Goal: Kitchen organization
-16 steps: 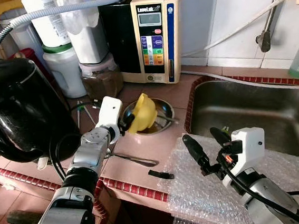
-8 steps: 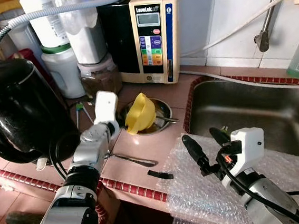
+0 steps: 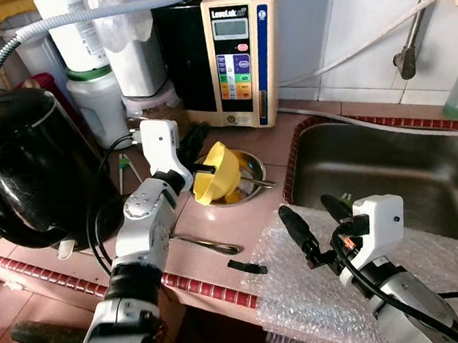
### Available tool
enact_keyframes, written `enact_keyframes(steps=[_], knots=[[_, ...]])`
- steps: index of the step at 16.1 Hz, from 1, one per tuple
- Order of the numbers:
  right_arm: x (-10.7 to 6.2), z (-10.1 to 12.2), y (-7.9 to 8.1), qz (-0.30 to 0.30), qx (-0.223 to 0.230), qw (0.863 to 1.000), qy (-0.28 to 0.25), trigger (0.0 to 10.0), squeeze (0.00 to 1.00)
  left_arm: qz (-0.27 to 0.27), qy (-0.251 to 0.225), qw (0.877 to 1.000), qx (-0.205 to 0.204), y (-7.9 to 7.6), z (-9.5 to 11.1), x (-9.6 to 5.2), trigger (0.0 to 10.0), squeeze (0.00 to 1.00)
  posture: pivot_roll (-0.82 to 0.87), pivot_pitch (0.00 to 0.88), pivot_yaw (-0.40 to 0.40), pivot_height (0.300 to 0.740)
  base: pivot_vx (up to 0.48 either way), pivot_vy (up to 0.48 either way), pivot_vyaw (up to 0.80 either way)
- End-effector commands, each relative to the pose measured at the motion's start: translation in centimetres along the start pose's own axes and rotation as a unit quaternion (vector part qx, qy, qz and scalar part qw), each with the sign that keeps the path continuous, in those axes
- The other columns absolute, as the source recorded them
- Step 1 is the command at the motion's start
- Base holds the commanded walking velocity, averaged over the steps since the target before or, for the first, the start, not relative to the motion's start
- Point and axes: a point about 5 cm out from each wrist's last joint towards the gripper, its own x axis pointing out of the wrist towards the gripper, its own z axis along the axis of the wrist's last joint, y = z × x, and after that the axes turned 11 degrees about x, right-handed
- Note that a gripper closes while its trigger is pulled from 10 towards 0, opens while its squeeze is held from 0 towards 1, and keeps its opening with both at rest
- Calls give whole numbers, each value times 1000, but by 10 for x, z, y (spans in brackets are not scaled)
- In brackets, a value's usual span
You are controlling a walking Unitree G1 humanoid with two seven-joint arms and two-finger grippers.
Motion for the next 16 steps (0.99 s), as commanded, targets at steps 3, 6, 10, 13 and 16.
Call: enact_keyframes(steps=[3, 6, 10, 13, 16], knots=[[4, -1, 2, 7, 1, 1000, -1, 10000, 0, -79, -3, 996, -40, -11, 3, -3, 10000, 1000, -39, 0, 94, 740, 0, 0, 0], [4, -1, 1, 7, -1, 1000, -1, 10000, 0, -166, 35, 985, -37, -21, -5, -10, 10000, 1000, -39, 0, 93, 740, 0, 0, 0], [4, -1, 2, 11, -6, 1000, 0, 10000, 0, -168, 45, 984, -32, -22, -8, -12, 10000, 1000, -42, 0, 90, 740, 0, 0, 0], [4, -1, 2, 12, -9, 1000, 2, 10000, 0, -159, 47, 986, -28, -20, -8, -12, 10000, 1000, -44, 0, 88, 740, 0, 0, 0], [4, -1, 2, 12, -11, 1000, 2, 10000, 0, -155, 52, 986, -17, -20, -11, -12, 10000, 1000, -48, 0, 88, 740, 0, 0, 0]])
